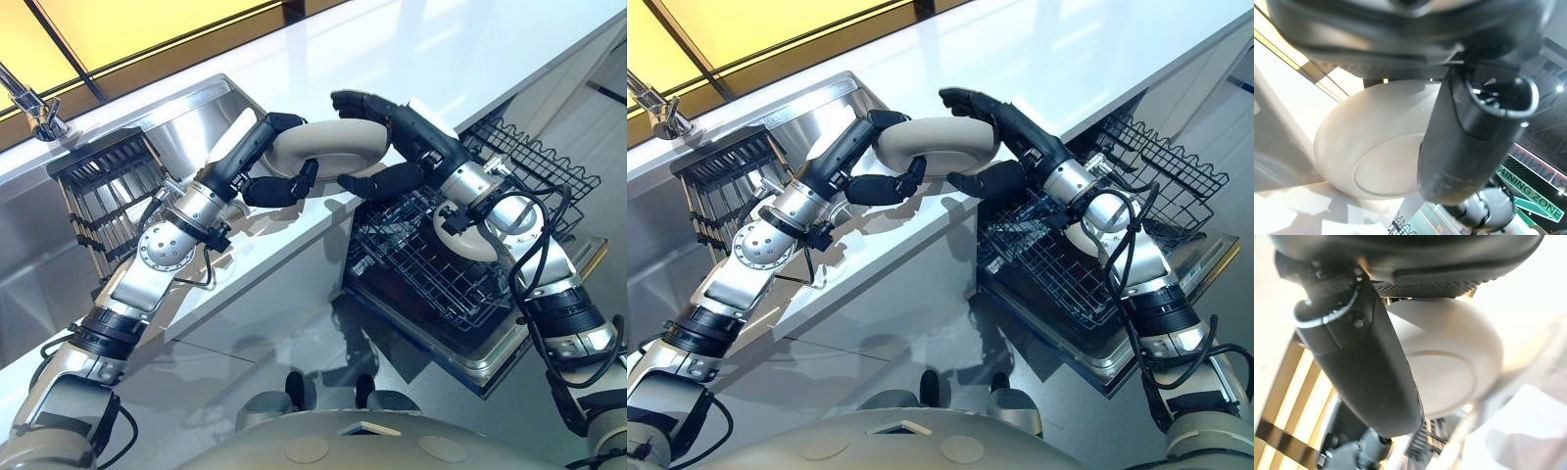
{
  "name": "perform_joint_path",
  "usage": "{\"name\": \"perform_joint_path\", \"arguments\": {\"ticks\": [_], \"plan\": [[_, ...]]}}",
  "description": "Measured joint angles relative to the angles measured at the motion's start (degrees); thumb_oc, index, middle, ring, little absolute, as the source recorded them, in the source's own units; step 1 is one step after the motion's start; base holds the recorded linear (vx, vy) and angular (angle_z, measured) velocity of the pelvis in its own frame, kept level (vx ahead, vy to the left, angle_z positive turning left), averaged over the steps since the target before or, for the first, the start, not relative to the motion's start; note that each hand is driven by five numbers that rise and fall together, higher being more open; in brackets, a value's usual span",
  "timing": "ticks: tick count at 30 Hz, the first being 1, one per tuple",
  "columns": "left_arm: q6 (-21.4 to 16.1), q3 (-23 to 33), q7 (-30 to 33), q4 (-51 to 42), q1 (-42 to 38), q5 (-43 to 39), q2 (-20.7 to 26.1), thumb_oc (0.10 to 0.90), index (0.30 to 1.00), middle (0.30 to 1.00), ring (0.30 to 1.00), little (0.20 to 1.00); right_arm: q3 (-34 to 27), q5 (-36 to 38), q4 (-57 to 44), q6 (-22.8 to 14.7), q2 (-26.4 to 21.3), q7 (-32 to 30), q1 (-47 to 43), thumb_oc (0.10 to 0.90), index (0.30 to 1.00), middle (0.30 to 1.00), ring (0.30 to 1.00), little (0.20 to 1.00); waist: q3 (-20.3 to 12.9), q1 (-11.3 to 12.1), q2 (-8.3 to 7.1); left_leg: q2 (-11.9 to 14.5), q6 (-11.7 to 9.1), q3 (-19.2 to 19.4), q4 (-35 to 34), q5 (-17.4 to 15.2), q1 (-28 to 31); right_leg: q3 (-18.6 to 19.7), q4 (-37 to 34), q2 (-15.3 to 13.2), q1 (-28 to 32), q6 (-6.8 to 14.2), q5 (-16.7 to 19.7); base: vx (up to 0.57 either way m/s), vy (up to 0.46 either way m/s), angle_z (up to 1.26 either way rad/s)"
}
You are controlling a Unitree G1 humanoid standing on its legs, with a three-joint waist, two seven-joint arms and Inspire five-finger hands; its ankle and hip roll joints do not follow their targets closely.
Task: Pick up plates and place into dishwasher.
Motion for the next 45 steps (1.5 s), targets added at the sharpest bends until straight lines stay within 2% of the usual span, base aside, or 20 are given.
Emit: {"name": "perform_joint_path", "arguments": {"ticks": [2, 6, 7, 8, 12, 20, 24, 28, 30, 31, 37, 40, 45], "plan": [[0.12, 0.07, 0.02, 0.54, 0.00, -0.01, -0.19, 0.100, 0.300, 0.300, 0.300, 0.200, -0.16, 0.02, -0.55, 0.34, 0.02, 0.37, 0.00, 0.800, 0.900, 0.900, 0.900, 0.900, 0.00, 0.04, 0.00, 0.01, -0.01, -0.01, 0.00, 0.03, 0.00, 0.01, 0.00, 0.00, 0.00, 0.00, 0.00, 0.00, 0.000, 0.00], [0.07, 0.16, -0.01, 0.54, 0.00, 0.00, -0.17, 0.100, 0.300, 0.300, 0.300, 0.200, -2.10, 1.95, -1.56, 4.80, -0.22, 4.71, -0.16, 0.800, 0.900, 0.900, 0.900, 0.900, -0.02, 0.12, 0.02, 0.02, 0.00, -0.06, 0.00, 0.07, 0.00, 0.00, 0.01, 0.00, 0.04, 0.00, 0.00, 0.00, 0.000, 0.00], [-0.02, 0.18, -0.10, 0.53, -0.02, 0.01, -0.10, 0.100, 0.300, 0.300, 0.300, 0.200, -2.31, 3.22, -1.54, 6.69, -0.83, 6.18, -0.44, 0.366, 0.528, 0.528, 0.528, 0.466, -0.05, 0.07, 0.03, 0.00, -0.01, -0.09, 0.00, 0.09, 0.00, -0.03, 0.01, 0.01, 0.07, 0.00, 0.00, 0.00, 0.000, 0.00], [-0.06, 0.18, -0.16, 0.53, -0.02, 0.02, -0.02, 0.100, 0.300, 0.300, 0.300, 0.200, -2.26, 3.78, -1.51, 8.08, -1.03, 7.03, -0.61, 0.100, 0.300, 0.300, 0.300, 0.200, -0.06, 0.05, 0.03, 0.02, -0.02, -0.14, -0.01, 0.10, 0.03, -0.10, 0.00, 0.03, 0.15, 0.00, -0.01, 0.02, -0.022, 0.04], [-0.40, 0.09, -0.83, 0.54, -0.03, 0.02, 0.99, 0.100, 0.300, 0.300, 0.300, 0.200, -1.06, 5.71, 1.10, 12.07, -2.99, 11.38, -2.83, 0.100, 0.300, 0.300, 0.300, 0.200, -0.13, -0.08, -0.02, 0.03, -0.17, -0.60, 0.00, 0.20, 0.40, -0.90, 0.01, 0.16, 0.69, -0.01, -0.01, 0.00, -0.010, 0.06], [-0.42, -0.65, -1.23, 0.79, -0.02, -2.58, 1.07, 0.100, 0.300, 0.300, 0.300, 0.200, 0.48, 5.70, 2.17, 11.73, -4.48, 11.91, -4.28, 0.100, 0.300, 0.300, 0.300, 0.200, -0.88, 0.50, -0.31, 0.01, -0.18, -0.95, -0.01, 0.44, 0.40, -1.19, 0.00, 0.14, 0.84, 0.00, -0.01, 0.00, 0.000, 0.02], [-0.29, -0.74, -1.93, 1.55, 0.01, -4.10, 0.69, 0.100, 0.300, 0.300, 0.300, 0.200, 0.59, 6.10, 2.45, 11.87, -3.97, 11.08, -4.07, 0.100, 0.300, 0.300, 0.300, 0.200, -1.20, 0.53, -0.83, -0.01, -0.17, -1.14, -0.01, 0.59, 0.33, -1.16, -0.25, 0.11, 0.84, 0.00, -0.01, 0.01, 0.004, 0.02], [-0.25, -0.42, -3.13, 2.64, 0.02, -6.46, -0.10, 0.136, 0.331, 0.331, 0.331, 0.236, 0.46, 6.10, 2.45, 11.94, -2.56, 9.41, -3.55, 0.100, 0.300, 0.300, 0.300, 0.200, -1.29, 0.48, -0.80, 0.00, -0.15, -1.03, -0.02, 0.59, 0.33, -1.06, -0.28, 0.06, 0.78, 0.00, -0.02, 0.02, 0.011, -0.01], [0.42, 0.13, -4.24, 2.86, 0.11, -7.94, -0.90, 0.207, 0.392, 0.392, 0.392, 0.307, 0.39, 6.15, 2.43, 11.86, -2.24, 8.62, -3.44, 0.100, 0.300, 0.300, 0.300, 0.200, -1.35, 0.46, -0.79, -0.01, -0.13, -0.96, -0.02, 0.60, 0.34, -1.00, -0.27, 0.04, 0.75, -0.01, 0.00, 0.00, 0.000, 0.00], [0.92, 0.19, -4.44, 2.86, 0.21, -8.76, -1.39, 0.800, 0.900, 0.900, 0.900, 0.900, 0.15, 6.19, 2.43, 11.82, -1.92, 8.19, -3.24, 0.100, 0.300, 0.300, 0.300, 0.200, -1.42, 0.48, -0.78, 0.00, -0.13, -0.94, -0.01, 0.60, 0.35, -0.97, -0.27, 0.01, 0.75, -0.01, 0.00, 0.00, 0.000, 0.00], [1.51, 0.62, -3.45, 3.78, 0.55, -10.85, -2.87, 0.800, 0.900, 0.900, 0.900, 0.900, 0.11, 6.42, 2.43, 10.71, -0.44, 5.98, -2.43, 0.100, 0.300, 0.300, 0.300, 0.200, -1.59, 0.46, -0.77, 0.01, -0.02, -0.79, 0.00, 0.68, 0.41, -0.82, -0.08, -0.07, 0.76, -0.02, 0.02, 0.00, 0.000, 0.00], [2.80, 0.60, -1.01, 4.22, 0.60, -10.82, -3.72, 0.800, 0.900, 0.900, 0.900, 0.900, 0.20, 9.41, 2.44, 10.70, 0.56, 4.11, -1.52, 0.100, 0.300, 0.300, 0.300, 0.200, -1.61, 0.37, -0.74, 0.05, -0.02, -0.78, -0.01, 0.68, 0.29, -0.82, -0.05, -0.08, 0.66, -0.02, 0.02, 0.00, 0.000, 0.00], [7.25, 0.86, 3.38, 5.34, 1.36, -6.77, -3.55, 0.800, 0.900, 0.900, 0.900, 0.900, 0.05, 11.31, 2.44, 9.92, 3.14, -0.15, 0.08, 0.100, 0.300, 0.300, 0.300, 0.200, -1.61, 0.25, -0.74, 0.08, -0.02, -0.90, -0.01, 0.67, -0.03, -0.89, -0.05, -0.12, 0.43, -0.03, 0.01, 0.00, 0.000, 0.00]]}}
